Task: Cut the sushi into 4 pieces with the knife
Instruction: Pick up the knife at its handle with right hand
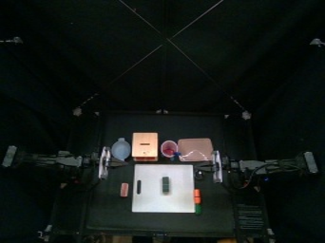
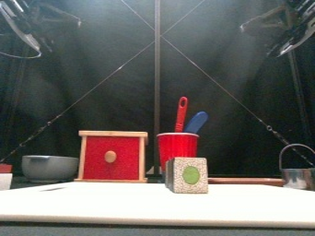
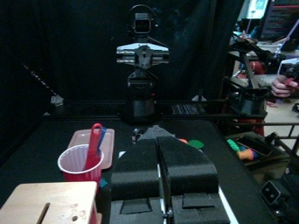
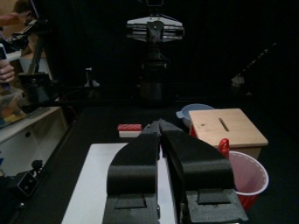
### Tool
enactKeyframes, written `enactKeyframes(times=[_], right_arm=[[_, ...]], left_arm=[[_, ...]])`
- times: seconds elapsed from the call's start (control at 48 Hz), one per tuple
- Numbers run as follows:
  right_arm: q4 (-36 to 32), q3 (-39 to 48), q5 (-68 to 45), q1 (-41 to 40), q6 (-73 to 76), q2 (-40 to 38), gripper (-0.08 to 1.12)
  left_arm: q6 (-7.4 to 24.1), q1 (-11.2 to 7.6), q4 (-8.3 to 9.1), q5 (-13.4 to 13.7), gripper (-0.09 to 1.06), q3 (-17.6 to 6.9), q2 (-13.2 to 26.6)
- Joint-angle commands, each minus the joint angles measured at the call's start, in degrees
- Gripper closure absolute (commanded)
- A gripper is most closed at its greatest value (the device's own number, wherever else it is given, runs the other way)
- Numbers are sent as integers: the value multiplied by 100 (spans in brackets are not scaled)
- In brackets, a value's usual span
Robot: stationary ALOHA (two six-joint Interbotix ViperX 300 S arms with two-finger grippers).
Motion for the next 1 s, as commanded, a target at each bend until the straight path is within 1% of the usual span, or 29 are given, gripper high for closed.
enactKeyframes(times=[0.021, 0.125, 0.229, 0.25, 0.375, 0.479, 0.583, 0.708, 0.792, 0.917, 1.0], right_arm=[[70, -44, -70, -114, 53, 176, 106], [229, -79, -79, -185, 123, 413, 101], [483, -158, -70, -220, 167, 782, 100], [545, -185, -70, -211, 185, 861, 100], [914, -343, -70, -176, 185, 1362, 100], [1292, -633, -26, -202, 193, 1714, 99], [1723, -1195, 176, -369, 185, 1925, 99], [2197, -1907, 817, -896, 185, 2118, 98], [2619, -2470, 1573, -1301, 185, 2329, 94], [2979, -3111, 2602, -1731, 176, 2628, 83], [2988, -3472, 3067, -1863, 176, 2830, 74]], left_arm=[[0, 70, -44, -369, 104, 35, 308], [-9, 62, -123, -624, 100, 18, 563], [-9, 35, -176, -738, 100, -53, 905], [-9, 35, -176, -773, 100, -70, 1028], [-9, 26, -176, -861, 99, -167, 1477], [-18, 26, -193, -984, 99, -281, 1863], [0, 35, -202, -1107, 99, -387, 2197], [0, 79, -202, -1187, 99, -448, 2522], [0, 88, -211, -1195, 99, -457, 2681], [0, 132, -202, -1195, 99, -439, 2769], [0, 185, -202, -1187, 99, -422, 2769]])
